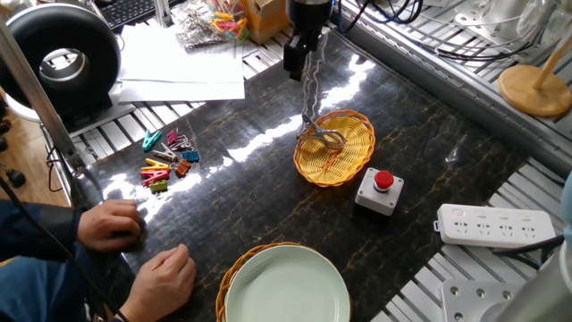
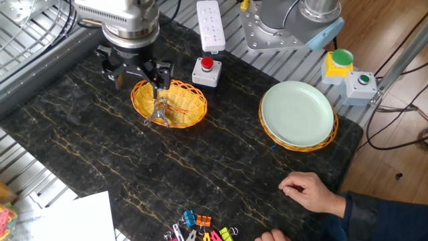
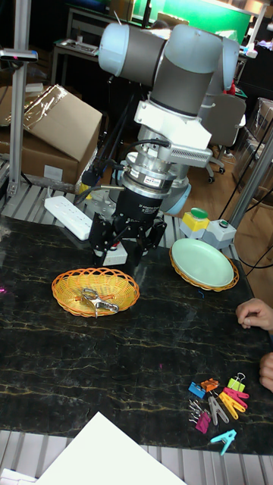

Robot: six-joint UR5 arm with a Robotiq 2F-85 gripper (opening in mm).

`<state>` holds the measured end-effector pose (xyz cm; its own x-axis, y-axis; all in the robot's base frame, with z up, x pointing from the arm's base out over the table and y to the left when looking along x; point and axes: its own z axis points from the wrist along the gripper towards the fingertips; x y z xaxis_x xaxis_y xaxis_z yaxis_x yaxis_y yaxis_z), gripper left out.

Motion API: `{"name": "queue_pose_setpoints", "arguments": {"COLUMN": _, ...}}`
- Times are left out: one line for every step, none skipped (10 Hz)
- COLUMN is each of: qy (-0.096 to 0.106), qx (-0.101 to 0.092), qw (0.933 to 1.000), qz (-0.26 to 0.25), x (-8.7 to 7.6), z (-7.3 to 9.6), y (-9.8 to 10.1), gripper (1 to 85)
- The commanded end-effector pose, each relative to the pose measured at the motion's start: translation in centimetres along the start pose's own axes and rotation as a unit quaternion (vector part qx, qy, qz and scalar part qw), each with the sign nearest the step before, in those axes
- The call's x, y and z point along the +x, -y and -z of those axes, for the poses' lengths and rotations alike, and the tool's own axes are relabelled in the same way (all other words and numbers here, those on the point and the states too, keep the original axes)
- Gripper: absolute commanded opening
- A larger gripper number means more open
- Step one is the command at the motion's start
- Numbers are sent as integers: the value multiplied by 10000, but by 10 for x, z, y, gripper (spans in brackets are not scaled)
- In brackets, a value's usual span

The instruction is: Use a clamp

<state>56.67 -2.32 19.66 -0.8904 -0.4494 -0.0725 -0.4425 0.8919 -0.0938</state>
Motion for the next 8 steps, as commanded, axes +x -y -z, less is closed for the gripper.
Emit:
{"name": "queue_pose_setpoints", "arguments": {"qy": -10, "qx": -157, "qw": 9997, "qz": 211, "x": 4, "z": 0, "y": -6, "gripper": 683}}
{"name": "queue_pose_setpoints", "arguments": {"qy": -51, "qx": -161, "qw": 9996, "qz": 205, "x": 3, "z": 2, "y": -6, "gripper": 683}}
{"name": "queue_pose_setpoints", "arguments": {"qy": -143, "qx": -251, "qw": 9995, "qz": 141, "x": 1, "z": 14, "y": -9, "gripper": 683}}
{"name": "queue_pose_setpoints", "arguments": {"qy": -285, "qx": -313, "qw": 9991, "qz": 74, "x": 4, "z": 23, "y": -12, "gripper": 673}}
{"name": "queue_pose_setpoints", "arguments": {"qy": -283, "qx": -335, "qw": 9990, "qz": 4, "x": 4, "z": 24, "y": -13, "gripper": 653}}
{"name": "queue_pose_setpoints", "arguments": {"qy": -205, "qx": -406, "qw": 9990, "qz": -42, "x": 0, "z": 24, "y": -17, "gripper": 650}}
{"name": "queue_pose_setpoints", "arguments": {"qy": -181, "qx": -352, "qw": 9992, "qz": -33, "x": -1, "z": 23, "y": -14, "gripper": 650}}
{"name": "queue_pose_setpoints", "arguments": {"qy": -190, "qx": -246, "qw": 9995, "qz": 13, "x": -1, "z": 23, "y": -9, "gripper": 650}}
